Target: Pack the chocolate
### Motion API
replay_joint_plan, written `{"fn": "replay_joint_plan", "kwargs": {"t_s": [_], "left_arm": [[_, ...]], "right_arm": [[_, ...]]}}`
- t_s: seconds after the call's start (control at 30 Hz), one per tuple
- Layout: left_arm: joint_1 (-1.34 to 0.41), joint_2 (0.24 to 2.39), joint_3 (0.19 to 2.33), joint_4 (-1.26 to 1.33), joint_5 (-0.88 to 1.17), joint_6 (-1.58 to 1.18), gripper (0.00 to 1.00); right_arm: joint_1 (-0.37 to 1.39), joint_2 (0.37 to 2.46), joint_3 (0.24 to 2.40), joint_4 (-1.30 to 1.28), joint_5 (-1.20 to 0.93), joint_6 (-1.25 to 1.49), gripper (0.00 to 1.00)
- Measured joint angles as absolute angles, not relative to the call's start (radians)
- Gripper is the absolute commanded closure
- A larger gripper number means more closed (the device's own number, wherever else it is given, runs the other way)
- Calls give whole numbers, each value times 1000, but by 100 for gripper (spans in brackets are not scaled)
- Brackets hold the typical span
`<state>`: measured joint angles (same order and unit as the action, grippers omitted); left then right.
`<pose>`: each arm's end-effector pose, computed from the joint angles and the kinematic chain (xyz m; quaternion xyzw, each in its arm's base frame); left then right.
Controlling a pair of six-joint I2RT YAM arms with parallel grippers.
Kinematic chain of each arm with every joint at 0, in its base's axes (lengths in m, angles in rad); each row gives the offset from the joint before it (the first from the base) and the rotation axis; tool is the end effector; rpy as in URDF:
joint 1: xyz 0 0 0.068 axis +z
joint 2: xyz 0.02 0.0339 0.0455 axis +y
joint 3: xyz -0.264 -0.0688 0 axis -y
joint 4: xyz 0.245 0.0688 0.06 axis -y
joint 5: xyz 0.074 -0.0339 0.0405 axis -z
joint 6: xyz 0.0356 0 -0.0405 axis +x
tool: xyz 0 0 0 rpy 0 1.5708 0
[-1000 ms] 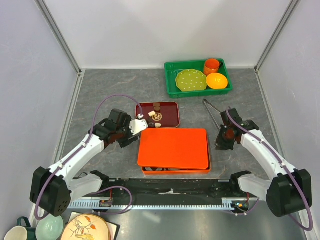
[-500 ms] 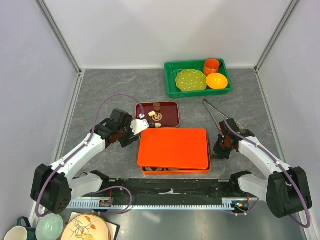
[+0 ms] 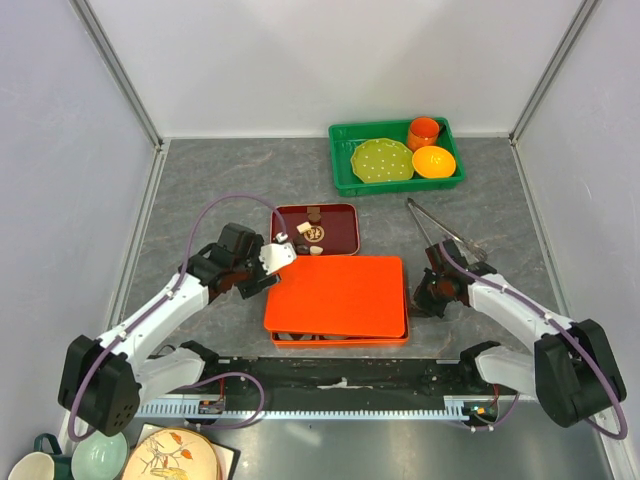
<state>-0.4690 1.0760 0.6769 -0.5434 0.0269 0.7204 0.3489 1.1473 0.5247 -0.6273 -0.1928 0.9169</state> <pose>0.1852 -0.0949 0.2173 0.5362 0.7854 0.0260 0.3081 0.1667 0.0679 0.1567 0.2606 0.9475 0.1707 0.0720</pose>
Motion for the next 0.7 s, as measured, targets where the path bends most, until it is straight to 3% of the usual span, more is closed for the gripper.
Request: {"fn": "replay_joint_plan", "kwargs": {"t_s": [0.27,0.7], "left_arm": [[-469,1055,591,-517,-15,737,23],[-469,1005,563,-514,-43,754,24]], "right_arm": [[464,1226,526,-541,-186,1014,100],[480,1269,586,-511,-163,1053,100]]}}
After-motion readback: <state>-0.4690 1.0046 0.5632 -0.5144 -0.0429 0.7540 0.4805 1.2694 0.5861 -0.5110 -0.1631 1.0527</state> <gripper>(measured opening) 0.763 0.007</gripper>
